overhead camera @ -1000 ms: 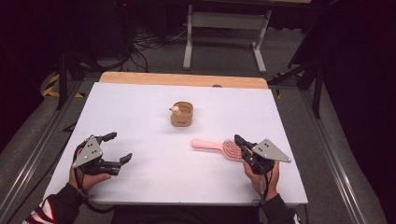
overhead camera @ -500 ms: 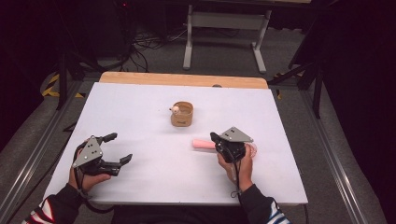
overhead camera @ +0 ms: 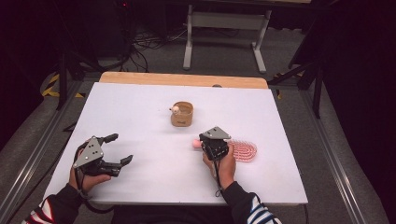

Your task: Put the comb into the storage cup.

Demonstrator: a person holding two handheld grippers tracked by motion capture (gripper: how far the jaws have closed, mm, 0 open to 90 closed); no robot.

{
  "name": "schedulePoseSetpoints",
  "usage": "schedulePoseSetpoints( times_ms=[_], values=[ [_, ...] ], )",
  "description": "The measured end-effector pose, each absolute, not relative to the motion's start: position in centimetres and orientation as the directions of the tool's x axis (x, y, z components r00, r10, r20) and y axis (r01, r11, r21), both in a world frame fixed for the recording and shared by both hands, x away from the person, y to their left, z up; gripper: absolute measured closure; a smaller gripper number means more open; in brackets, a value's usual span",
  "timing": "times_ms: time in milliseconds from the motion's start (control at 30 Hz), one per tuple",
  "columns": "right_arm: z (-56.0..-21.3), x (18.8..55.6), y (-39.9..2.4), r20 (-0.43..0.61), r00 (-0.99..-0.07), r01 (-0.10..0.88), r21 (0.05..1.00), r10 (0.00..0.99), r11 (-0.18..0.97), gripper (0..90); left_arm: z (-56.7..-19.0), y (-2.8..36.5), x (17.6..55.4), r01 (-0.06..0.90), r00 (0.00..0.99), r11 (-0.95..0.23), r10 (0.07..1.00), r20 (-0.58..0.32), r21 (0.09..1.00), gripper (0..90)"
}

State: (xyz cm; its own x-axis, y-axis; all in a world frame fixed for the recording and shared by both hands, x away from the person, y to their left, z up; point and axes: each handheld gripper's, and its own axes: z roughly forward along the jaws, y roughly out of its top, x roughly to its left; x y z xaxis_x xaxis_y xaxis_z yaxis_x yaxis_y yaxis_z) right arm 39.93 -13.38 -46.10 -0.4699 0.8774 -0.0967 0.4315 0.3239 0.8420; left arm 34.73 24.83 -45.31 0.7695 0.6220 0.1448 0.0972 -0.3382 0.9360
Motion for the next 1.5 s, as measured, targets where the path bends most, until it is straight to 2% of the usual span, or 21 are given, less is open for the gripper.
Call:
schedulePoseSetpoints(
  times_ms=[200, 433, 667, 1267, 1500],
  values=[
    [-46.2, 40.8, -12.6, -0.073, -0.464, 0.457, 0.833, 0.883, 0.310, 90.0, -45.3, 24.8, 34.8, 0.101, 0.775, -0.349, 0.615, 0.147, 0.932, 10.7],
    [-46.7, 41.4, -11.5, -0.058, -0.545, 0.513, 0.766, 0.836, 0.387, 90.0, -45.5, 24.6, 34.8, 0.107, 0.779, -0.359, 0.609, 0.145, 0.927, 10.8],
    [-46.4, 40.5, -11.5, -0.039, -0.597, 0.519, 0.743, 0.801, 0.423, 90.0, -45.4, 24.8, 34.8, 0.107, 0.779, -0.359, 0.609, 0.147, 0.927, 11.0],
    [-46.3, 41.0, -12.2, 0.010, -0.647, 0.545, 0.705, 0.762, 0.454, 90.0, -45.4, 24.7, 34.8, 0.106, 0.781, -0.362, 0.607, 0.148, 0.926, 11.2],
    [-45.8, 40.1, -12.8, 0.018, -0.718, 0.532, 0.660, 0.696, 0.531, 90.0, -45.4, 24.9, 34.8, 0.109, 0.772, -0.360, 0.618, 0.149, 0.927, 11.3]
  ],
)
